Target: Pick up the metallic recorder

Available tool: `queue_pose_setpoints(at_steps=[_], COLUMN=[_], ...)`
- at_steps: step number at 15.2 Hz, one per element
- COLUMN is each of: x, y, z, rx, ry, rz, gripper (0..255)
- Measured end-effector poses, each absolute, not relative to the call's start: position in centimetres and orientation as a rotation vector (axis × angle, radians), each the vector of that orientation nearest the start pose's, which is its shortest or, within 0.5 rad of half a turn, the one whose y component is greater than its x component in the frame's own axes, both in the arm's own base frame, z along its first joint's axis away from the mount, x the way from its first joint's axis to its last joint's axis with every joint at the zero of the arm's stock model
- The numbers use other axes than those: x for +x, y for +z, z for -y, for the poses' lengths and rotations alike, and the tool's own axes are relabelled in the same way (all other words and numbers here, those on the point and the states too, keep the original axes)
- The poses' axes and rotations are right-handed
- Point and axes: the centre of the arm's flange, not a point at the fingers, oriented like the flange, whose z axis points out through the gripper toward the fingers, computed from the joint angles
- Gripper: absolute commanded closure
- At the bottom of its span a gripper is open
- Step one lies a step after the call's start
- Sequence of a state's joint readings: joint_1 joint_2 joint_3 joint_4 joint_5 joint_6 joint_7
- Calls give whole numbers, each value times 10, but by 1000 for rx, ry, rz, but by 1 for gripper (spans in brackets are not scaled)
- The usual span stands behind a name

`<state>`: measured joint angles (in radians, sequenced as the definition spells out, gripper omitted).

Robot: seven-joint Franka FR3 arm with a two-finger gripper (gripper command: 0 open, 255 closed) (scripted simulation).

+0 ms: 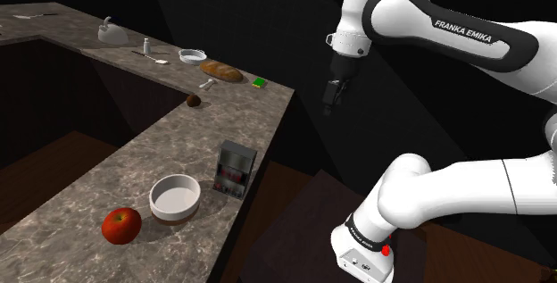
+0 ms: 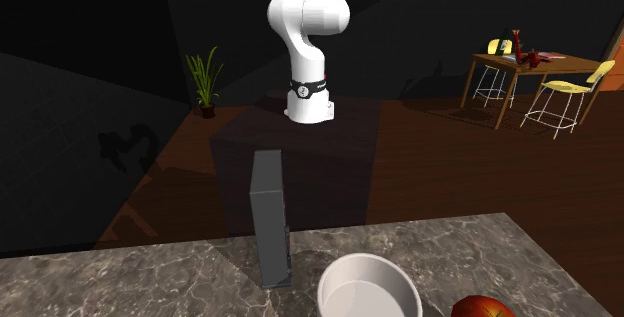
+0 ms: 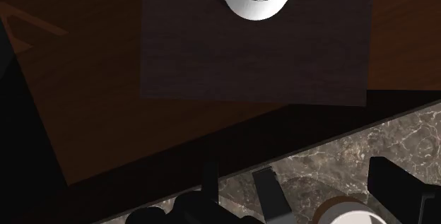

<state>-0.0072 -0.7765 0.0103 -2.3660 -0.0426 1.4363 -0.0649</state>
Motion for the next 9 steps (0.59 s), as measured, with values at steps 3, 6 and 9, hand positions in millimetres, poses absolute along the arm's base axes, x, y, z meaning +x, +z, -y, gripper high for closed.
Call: queue_pose_setpoints(at_steps=[3, 6, 9], x=[299, 314, 331], y=[558, 526, 492], z=[2, -3, -7], rx=[-3172, -3166, -3159], ry=[238, 214, 188], rz=[100, 102, 105], gripper=[0, 0, 0])
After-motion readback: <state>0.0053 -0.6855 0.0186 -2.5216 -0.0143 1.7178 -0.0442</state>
